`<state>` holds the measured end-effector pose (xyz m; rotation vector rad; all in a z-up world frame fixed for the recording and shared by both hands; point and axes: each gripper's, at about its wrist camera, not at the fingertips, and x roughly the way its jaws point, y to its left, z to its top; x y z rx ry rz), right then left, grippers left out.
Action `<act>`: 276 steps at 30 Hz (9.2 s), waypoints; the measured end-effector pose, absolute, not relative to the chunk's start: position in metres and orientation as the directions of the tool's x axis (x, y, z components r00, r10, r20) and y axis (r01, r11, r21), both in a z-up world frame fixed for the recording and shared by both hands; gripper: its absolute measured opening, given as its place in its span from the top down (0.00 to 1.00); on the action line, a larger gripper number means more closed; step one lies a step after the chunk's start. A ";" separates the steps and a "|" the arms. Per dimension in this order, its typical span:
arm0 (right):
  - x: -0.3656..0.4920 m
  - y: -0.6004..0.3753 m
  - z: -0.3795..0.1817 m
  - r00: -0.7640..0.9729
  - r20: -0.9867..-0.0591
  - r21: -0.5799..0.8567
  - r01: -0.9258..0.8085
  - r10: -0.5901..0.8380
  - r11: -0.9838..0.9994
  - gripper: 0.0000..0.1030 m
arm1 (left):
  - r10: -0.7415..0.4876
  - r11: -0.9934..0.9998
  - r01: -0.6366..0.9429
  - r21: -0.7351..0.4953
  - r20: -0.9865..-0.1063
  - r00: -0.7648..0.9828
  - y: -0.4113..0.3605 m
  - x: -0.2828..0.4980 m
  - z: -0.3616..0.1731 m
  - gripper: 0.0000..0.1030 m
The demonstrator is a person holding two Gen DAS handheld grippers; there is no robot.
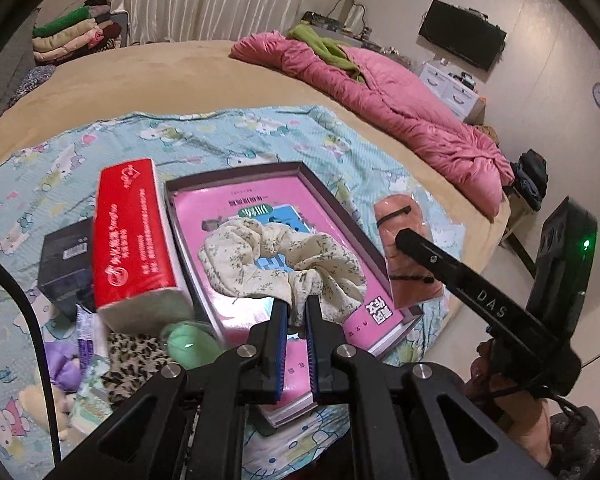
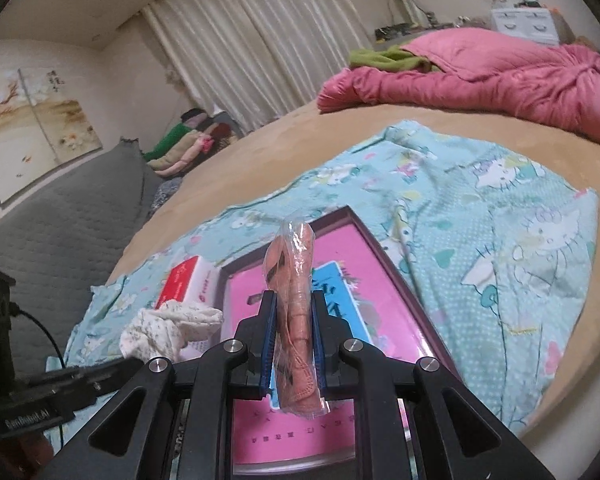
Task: Organize soft objects
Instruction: 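Lift and carry the package and scrunchie with both grippers over the pink book box, then open the right gripper to drop the package into the box while the left releases the scrunchie, then withdraw both open grippers from the box back toward the pile, then grasp the leopard-print cloth with the right gripper, then grasp the clear bag with brown item with the left gripper while the right lifts the leopard cloth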
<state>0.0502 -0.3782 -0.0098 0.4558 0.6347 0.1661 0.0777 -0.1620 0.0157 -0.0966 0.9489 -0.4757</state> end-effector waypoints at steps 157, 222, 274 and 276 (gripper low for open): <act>0.000 -0.225 0.043 0.732 -0.568 0.232 -0.296 0.376 0.927 0.24 | -0.192 0.970 -0.011 -0.242 -0.796 0.575 0.046 0.016 0.024 0.26; 0.050 -0.142 -0.071 0.465 -0.795 0.121 -0.509 0.390 0.852 0.74 | -0.247 0.969 0.064 -0.240 -0.898 0.363 0.011 0.031 -0.090 0.28; 0.030 -0.195 -0.019 0.593 -0.590 0.270 -0.495 0.548 0.826 0.88 | -0.117 0.987 -0.026 -0.159 -0.818 0.563 0.035 0.007 -0.030 0.46; 0.029 -0.195 -0.018 0.597 -0.586 0.269 -0.495 0.548 0.826 0.88 | -0.119 0.987 -0.021 -0.160 -0.811 0.573 0.034 0.006 -0.024 0.46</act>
